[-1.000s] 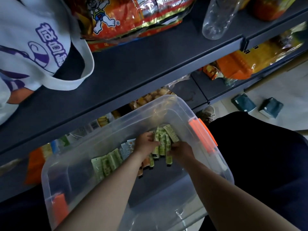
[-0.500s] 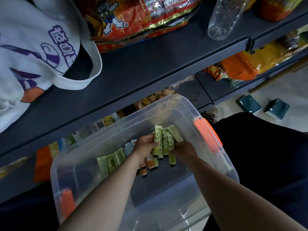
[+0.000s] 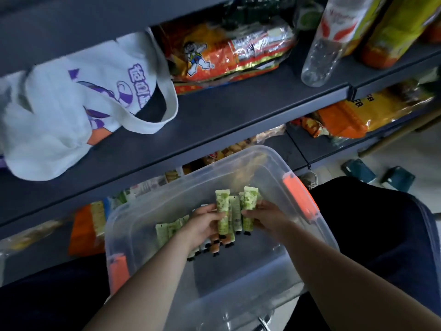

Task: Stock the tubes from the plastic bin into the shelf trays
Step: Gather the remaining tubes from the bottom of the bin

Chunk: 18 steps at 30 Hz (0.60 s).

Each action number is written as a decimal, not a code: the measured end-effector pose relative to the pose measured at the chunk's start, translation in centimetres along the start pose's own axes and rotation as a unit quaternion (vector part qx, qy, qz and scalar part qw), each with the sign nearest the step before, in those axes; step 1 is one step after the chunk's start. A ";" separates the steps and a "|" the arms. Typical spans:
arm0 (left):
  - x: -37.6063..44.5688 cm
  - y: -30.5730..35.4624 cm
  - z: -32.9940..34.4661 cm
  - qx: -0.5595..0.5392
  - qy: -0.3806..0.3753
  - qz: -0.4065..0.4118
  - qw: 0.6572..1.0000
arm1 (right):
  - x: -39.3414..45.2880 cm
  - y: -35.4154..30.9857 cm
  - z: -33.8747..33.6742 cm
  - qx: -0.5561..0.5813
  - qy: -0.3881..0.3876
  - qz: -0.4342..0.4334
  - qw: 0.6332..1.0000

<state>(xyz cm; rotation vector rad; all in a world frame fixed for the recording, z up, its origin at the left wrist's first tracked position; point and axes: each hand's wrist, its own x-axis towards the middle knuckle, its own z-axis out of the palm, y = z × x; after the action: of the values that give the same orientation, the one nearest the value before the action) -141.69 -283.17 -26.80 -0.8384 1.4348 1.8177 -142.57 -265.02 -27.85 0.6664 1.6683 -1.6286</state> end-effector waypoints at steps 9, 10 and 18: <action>-8.5 3.7 -0.9 0.038 0.017 0.114 0.993 | -6.7 -6.4 1.3 -0.060 -0.045 -0.124 0.989; -9.5 4.2 -1.0 0.040 0.014 0.127 0.991 | -7.5 -7.2 1.6 -0.085 -0.048 -0.142 0.985; -18.4 9.9 -2.7 0.106 0.012 0.261 0.959 | -15.6 -15.1 3.5 -0.226 -0.081 -0.281 0.929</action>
<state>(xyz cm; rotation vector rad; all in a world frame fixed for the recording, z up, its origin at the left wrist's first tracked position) -139.01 -289.60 -6.89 -0.3913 1.9614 1.9738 -144.14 -267.95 -6.12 -0.1956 2.1253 -1.5133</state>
